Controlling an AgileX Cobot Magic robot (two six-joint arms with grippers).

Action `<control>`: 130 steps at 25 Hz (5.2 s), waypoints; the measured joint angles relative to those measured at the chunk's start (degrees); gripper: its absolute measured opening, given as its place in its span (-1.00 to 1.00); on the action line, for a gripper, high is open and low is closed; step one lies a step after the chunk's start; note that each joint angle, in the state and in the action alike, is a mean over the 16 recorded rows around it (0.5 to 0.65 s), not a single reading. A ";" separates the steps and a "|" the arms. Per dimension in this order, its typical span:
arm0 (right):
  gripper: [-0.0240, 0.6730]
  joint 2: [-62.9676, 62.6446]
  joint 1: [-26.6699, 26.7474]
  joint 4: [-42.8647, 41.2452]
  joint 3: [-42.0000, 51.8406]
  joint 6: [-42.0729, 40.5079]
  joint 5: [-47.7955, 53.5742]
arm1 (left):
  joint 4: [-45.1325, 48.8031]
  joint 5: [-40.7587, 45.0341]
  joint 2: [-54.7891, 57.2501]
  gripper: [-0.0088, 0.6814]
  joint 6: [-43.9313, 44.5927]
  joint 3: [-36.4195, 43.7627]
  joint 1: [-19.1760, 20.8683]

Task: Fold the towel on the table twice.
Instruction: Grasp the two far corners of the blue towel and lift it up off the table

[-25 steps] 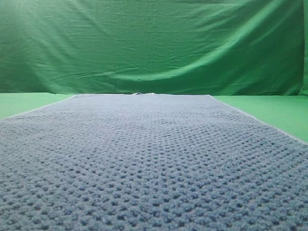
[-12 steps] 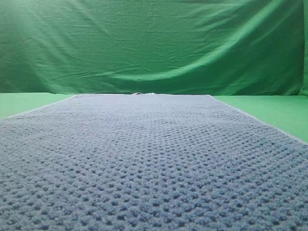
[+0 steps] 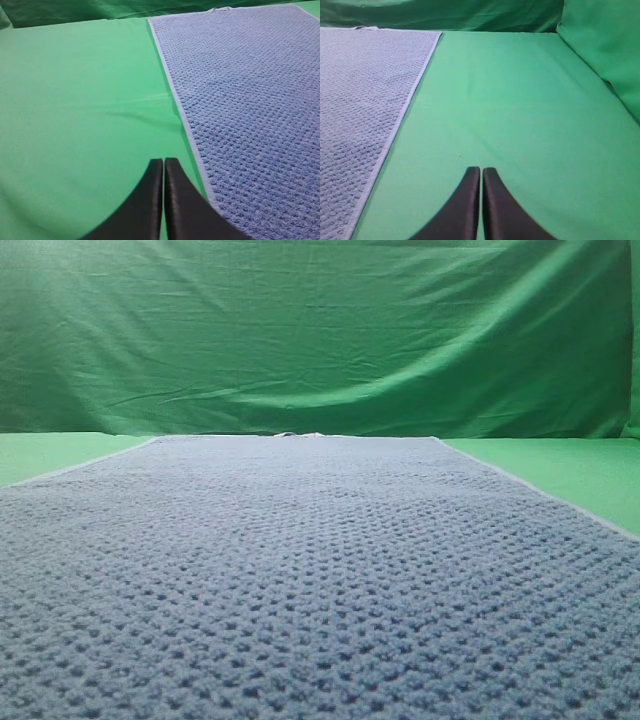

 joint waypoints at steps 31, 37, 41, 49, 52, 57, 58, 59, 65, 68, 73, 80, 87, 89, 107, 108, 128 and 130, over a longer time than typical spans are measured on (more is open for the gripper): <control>-0.93 10.05 0.00 2.27 -16.98 2.74 -2.77 | -1.20 -4.03 11.50 -0.97 -10.79 -16.97 0.00; -0.93 14.60 0.62 3.15 -21.59 1.11 -2.72 | -1.34 -1.29 15.98 -0.97 -10.83 -21.37 -0.01; -0.93 17.36 1.71 3.69 -23.85 -0.67 -3.35 | -1.44 1.99 19.48 -0.97 -10.62 -25.32 -0.33; -0.93 30.47 3.95 4.14 -32.49 -3.90 4.73 | -1.37 12.48 32.44 -0.97 -9.03 -35.25 -2.86; -0.93 37.89 4.44 4.31 -36.97 -3.65 10.16 | -1.23 15.32 38.93 -0.97 -8.39 -38.43 -4.02; -0.93 51.06 4.67 4.72 -45.03 -1.64 19.08 | -0.99 17.81 50.26 -0.97 -7.54 -42.85 -5.64; -0.93 53.58 4.82 4.79 -46.60 -1.13 20.58 | -0.95 18.11 52.57 -0.97 -7.49 -43.77 -5.83; -0.93 56.02 5.06 4.84 -48.14 -0.61 21.92 | -0.90 18.39 54.88 -0.97 -7.46 -44.71 -5.98; -0.93 69.88 8.65 4.11 -56.48 2.92 27.04 | -0.73 19.66 68.24 -0.97 -7.18 -50.92 -6.23; -0.93 76.89 11.15 3.04 -60.40 4.71 28.00 | -0.73 20.25 74.47 -0.97 -6.68 -54.29 -6.24; -0.93 88.75 15.35 0.88 -67.29 7.26 28.25 | -0.53 21.05 83.76 -0.97 -5.73 -59.73 -6.27; -0.83 103.79 18.18 -1.45 -77.56 9.86 28.12 | 0.00 21.03 94.28 -0.86 -4.95 -66.21 -6.31; -0.16 112.58 18.34 -1.90 -84.11 10.15 27.99 | 0.56 20.92 101.27 -0.16 -7.13 -70.08 -6.32; 0.07 113.88 18.34 -1.94 -84.99 10.16 27.75 | 0.76 20.90 102.60 0.07 -8.14 -70.67 -6.32; 0.90 119.77 18.35 -2.23 -86.06 10.29 24.07 | 6.62 23.63 112.17 0.89 -13.51 -75.88 -6.32; 0.89 119.94 18.35 -2.27 -86.09 10.29 23.88 | 6.94 23.95 112.69 0.89 -13.64 -76.29 -6.32; 0.04 121.92 19.44 -2.95 -87.53 10.23 24.48 | 4.81 28.30 117.49 -0.22 -12.80 -80.32 -7.33; -0.17 122.08 19.73 -2.81 -87.82 10.22 24.85 | 4.06 28.75 117.77 -0.45 -12.28 -80.77 -7.47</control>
